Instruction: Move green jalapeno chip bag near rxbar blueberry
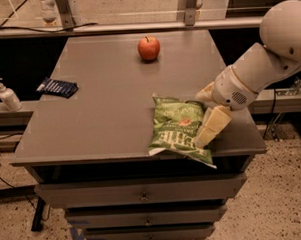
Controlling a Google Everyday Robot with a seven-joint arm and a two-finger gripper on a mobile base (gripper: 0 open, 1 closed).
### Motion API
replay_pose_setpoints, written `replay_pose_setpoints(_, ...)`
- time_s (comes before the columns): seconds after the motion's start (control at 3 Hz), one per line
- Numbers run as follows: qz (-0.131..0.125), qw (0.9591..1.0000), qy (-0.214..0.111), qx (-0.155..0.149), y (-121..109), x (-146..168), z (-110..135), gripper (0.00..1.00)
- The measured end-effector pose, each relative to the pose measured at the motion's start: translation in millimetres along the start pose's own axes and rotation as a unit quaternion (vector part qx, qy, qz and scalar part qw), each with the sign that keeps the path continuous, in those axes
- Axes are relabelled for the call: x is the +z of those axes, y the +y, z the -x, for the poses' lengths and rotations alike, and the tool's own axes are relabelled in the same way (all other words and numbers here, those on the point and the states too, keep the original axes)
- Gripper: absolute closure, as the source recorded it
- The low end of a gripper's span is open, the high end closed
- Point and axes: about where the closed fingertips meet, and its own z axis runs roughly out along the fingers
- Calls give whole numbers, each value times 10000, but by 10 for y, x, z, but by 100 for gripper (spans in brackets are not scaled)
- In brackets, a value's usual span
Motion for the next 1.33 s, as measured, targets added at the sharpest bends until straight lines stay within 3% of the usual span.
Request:
replay_pose_setpoints(0.33,193,9997,37,161,-32,138,-47,41)
replay_pose_setpoints(1.0,194,9997,39,162,-26,24,26,88)
replay_pose_setpoints(1.33,193,9997,38,163,-26,16,31,100)
